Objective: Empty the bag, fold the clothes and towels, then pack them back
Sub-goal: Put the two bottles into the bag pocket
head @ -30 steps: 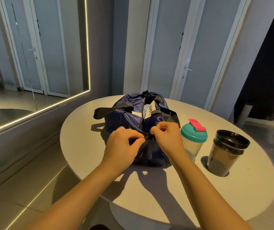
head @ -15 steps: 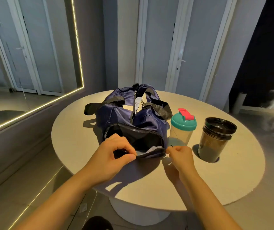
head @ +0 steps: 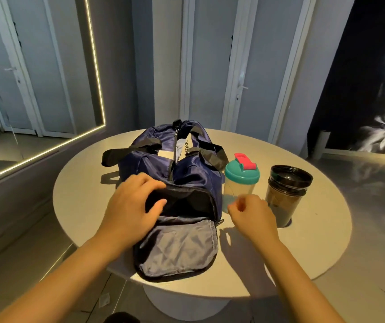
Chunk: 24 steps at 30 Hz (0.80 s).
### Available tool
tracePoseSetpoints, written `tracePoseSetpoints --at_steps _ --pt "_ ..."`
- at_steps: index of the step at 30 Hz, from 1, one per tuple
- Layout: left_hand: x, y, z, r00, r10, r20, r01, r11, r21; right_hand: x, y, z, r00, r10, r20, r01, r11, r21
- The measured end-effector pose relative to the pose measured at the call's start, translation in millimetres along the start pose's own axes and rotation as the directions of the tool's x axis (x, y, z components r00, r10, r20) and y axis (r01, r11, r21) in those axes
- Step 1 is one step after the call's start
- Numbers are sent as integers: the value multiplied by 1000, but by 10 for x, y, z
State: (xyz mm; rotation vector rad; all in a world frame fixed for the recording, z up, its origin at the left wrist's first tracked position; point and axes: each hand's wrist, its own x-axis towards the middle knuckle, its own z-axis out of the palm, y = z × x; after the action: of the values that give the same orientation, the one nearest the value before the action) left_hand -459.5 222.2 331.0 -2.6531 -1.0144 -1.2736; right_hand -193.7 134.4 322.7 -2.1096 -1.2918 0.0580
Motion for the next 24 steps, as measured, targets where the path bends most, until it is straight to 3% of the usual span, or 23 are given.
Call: tracePoseSetpoints --at_steps 2,4,6,9,12,15,20,24 --pt "94 -174 24 998 14 -65 -1 981 193 33 -121 -220 976 -134 -172 129 991 -35" --pt "163 -319 58 1000 14 -25 -6 959 284 172 -226 -359 926 -252 -281 230 967 -109" --pt "217 -376 86 999 20 25 -27 952 306 385 -285 -394 916 -316 -247 259 937 -236" --pt "308 -316 94 999 44 29 -50 963 265 707 -274 -236 960 -252 -120 190 905 -382" --pt "351 -210 59 999 -46 -3 46 995 84 828 -212 -16 987 -134 -89 100 945 -312" --pt "403 -162 13 991 -124 -48 121 991 -57 822 -143 69 977 -137 -162 94 964 -247" --pt "625 -61 -52 979 -127 -162 121 991 -49 711 -89 -43 966 -220 -135 185 955 -230" --pt "857 29 -10 980 -136 -143 129 990 -56 433 -111 -357 939 -227 -259 194 970 -147"
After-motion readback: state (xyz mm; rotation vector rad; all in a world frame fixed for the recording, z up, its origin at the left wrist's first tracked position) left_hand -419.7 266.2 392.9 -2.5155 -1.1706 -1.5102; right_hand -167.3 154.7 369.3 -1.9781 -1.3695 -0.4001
